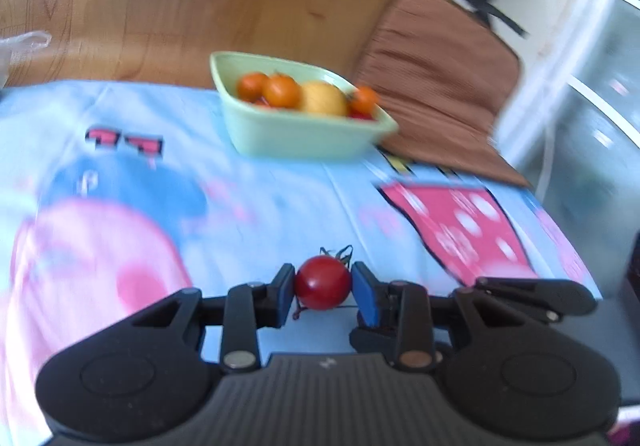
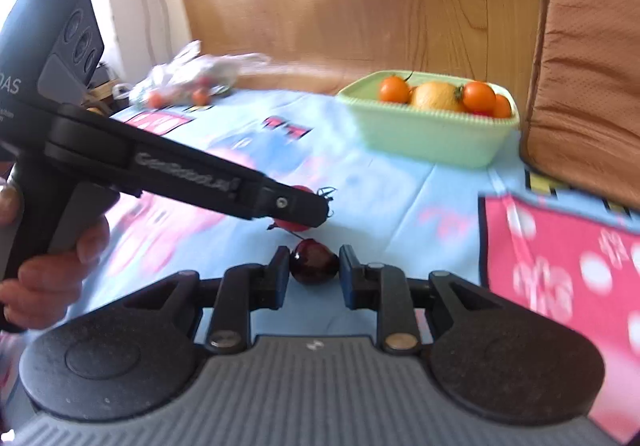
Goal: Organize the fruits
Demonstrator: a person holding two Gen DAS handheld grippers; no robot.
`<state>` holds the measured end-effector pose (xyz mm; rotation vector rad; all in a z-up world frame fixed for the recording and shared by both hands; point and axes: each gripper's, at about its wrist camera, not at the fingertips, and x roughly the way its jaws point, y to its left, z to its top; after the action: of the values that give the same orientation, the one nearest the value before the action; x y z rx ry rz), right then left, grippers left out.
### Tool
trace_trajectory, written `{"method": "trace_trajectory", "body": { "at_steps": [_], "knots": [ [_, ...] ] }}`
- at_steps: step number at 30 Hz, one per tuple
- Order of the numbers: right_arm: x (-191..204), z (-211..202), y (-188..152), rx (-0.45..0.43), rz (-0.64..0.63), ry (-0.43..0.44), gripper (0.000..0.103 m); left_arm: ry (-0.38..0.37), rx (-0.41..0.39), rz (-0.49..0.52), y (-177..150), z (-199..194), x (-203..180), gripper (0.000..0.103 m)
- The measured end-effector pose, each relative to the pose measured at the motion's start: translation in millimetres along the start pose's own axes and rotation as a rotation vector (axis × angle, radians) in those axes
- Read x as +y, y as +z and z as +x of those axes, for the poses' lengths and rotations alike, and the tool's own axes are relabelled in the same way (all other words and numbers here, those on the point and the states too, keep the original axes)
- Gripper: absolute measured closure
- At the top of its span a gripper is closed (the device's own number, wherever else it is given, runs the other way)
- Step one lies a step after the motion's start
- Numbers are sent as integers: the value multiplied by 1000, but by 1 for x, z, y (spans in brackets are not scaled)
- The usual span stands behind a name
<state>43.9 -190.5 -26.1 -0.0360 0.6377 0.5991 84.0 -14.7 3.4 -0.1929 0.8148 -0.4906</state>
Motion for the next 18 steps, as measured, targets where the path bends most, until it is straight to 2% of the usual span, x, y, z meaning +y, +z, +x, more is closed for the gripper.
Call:
{"method": "trace_trajectory", "body": {
  "at_steps": [3,6,8,11,14,18],
  "knots": [
    [19,-25,-24,-28,-41,-26,74,-25,-2,-11,-31,-18,-14,71],
    [31,-42,-40,-34,-66,-44,74,-8,-23,17,-50,-33,-28,71],
    [33,-47,-43,-23,-61,-32,74,-9,-49,12,-53,-41,-29,70],
    [38,-50,-43,-11,-77,-28,74,-39,-61,-50,-50,-48,-21,70],
    [39,-54,-44,-15,-78,-33,74,3,-69,-59,-50,-52,-17,70],
    [32,-63,-46,-45,-30,-100,74,-6,-78,-54,-54,-56,-18,67]
  ]
}}
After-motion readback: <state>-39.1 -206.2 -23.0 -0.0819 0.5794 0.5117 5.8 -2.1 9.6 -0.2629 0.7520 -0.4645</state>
